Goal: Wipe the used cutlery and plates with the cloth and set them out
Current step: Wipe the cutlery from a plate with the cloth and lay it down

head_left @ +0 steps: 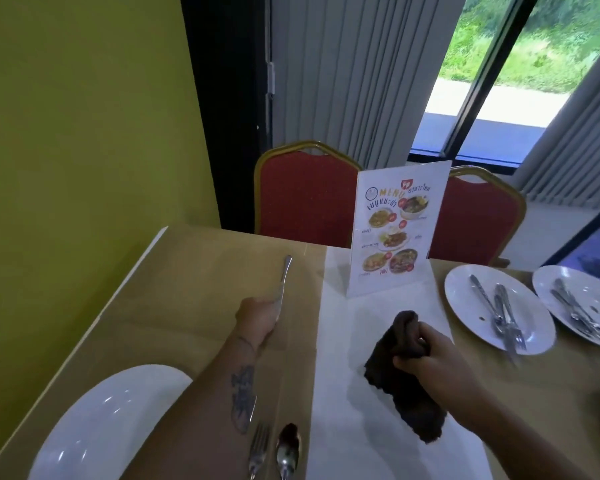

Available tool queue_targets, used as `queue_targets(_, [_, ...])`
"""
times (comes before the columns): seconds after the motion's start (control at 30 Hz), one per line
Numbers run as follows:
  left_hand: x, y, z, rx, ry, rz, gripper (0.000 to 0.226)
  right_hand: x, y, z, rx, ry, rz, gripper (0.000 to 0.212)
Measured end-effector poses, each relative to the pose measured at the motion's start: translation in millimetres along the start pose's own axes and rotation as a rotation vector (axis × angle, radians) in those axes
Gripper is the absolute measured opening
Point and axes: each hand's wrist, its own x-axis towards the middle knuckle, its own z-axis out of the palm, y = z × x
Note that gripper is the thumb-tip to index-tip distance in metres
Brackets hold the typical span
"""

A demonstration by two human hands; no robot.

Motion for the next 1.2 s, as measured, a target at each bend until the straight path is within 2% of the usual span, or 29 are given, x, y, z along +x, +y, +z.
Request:
queue_targets(0.17, [31,4,4,0.090,0.081,0.000,0.038,12,8,1,0.011,0.027,0.051,0.018])
queue_targets(0.4, [32,19,1,0.058,0.103,-0.001,0.022,20,24,4,-0.012,0.034,0.090,0.016])
queue_targets(0.6, [42,19,4,0.028,0.132,-0.011,0.022,20,29,-2,-0.029,0.044,0.115,0.017])
queue_targets(0.87, [26,27,7,0.107,0.185,-0.021,0.019,12,41,-15,-0.060,0.081,0.136,0.021])
queue_targets(1.2, [-10,40,19,0.231,0.237,0.018,0.025,-10,54,-47,-0.001,0.148,0.102,0.016])
